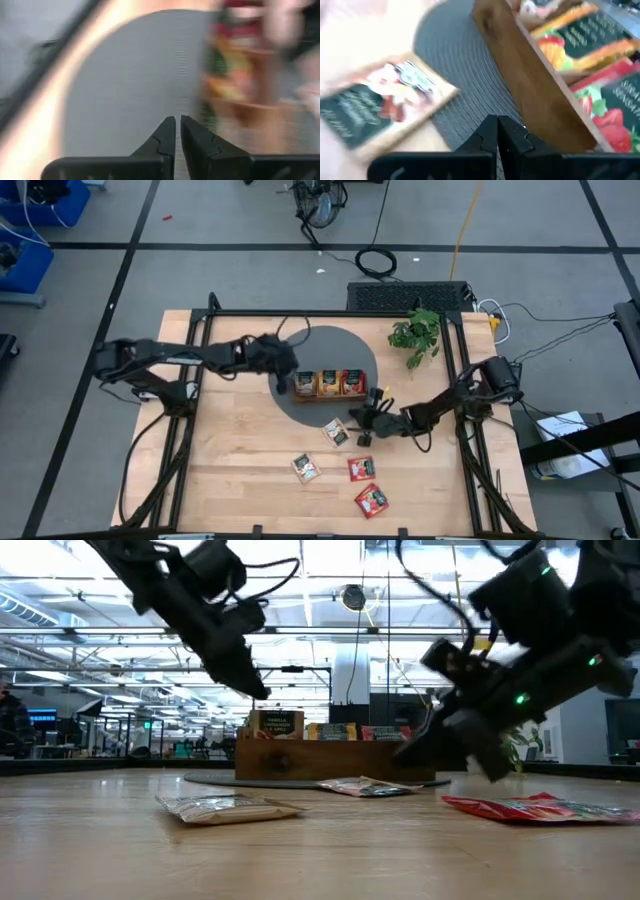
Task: Pick & Place Tea
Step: Put the brown tea bag into the left section of the wooden organizer, then put the red tea bag into the right section of the wooden organizer
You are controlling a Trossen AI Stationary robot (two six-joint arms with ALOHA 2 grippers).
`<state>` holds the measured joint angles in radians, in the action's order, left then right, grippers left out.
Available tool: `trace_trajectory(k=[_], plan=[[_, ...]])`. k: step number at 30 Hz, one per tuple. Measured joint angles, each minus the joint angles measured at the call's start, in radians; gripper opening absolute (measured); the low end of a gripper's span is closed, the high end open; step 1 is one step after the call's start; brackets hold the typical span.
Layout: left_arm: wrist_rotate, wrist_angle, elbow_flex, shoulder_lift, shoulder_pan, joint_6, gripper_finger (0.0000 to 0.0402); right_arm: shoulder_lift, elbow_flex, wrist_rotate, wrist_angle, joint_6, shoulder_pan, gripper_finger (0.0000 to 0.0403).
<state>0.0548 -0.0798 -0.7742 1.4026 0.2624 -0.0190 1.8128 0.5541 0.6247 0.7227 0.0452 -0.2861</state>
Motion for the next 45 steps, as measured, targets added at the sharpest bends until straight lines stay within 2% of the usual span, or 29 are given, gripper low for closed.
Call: trace_trajectory(k=[2, 5, 9, 12, 14, 17, 24, 28, 32, 37, 41, 45], plan=[[-0.069, -0.036, 0.001, -0.015, -0.05, 0.035, 0.0017, -0.026, 0.0, 0.001, -0.003, -0.011, -0.018, 0.0001], [-0.079, -0.017, 0.001, -0.007, -0.162, 0.035, 0.0005, -0.07, 0.0, 0.0, -0.005, -0.045, -0.039, 0.0], [-0.021, 0.019, 0.003, 0.023, -0.287, 0.009, 0.0007, -0.123, 0.0, 0.002, -0.039, -0.055, -0.058, 0.0], [0.004, 0.066, -0.004, 0.041, -0.342, 0.019, 0.0004, -0.146, 0.0, 0.001, -0.064, -0.037, -0.073, 0.0], [0.038, 0.025, 0.003, 0.054, -0.358, 0.041, 0.0006, -0.147, 0.0, 0.001, -0.059, -0.033, -0.077, 0.0], [0.083, 0.036, -0.001, 0.095, -0.356, 0.076, 0.0004, -0.147, 0.0, 0.001, -0.052, -0.032, -0.08, 0.0], [0.089, 0.042, 0.001, 0.149, -0.305, 0.1, 0.0004, -0.147, 0.001, -0.001, -0.045, -0.031, -0.092, 0.0], [0.156, 0.075, 0.0, 0.151, -0.263, 0.108, 0.0008, -0.147, 0.001, -0.001, -0.046, -0.031, -0.092, 0.0], [0.156, 0.08, 0.0, 0.15, -0.214, 0.103, 0.0016, -0.147, 0.001, -0.001, -0.051, -0.031, -0.094, 0.0], [0.157, 0.075, 0.0, 0.151, -0.175, 0.135, 0.0004, -0.147, 0.001, -0.002, -0.053, -0.031, -0.095, 0.0], [0.146, 0.097, 0.0, 0.15, -0.186, 0.133, 0.0016, -0.147, 0.001, -0.002, -0.053, -0.023, -0.098, 0.0], [0.072, 0.191, 0.0, 0.15, -0.26, 0.106, 0.0017, -0.163, 0.001, -0.003, -0.043, -0.024, -0.125, 0.0]])
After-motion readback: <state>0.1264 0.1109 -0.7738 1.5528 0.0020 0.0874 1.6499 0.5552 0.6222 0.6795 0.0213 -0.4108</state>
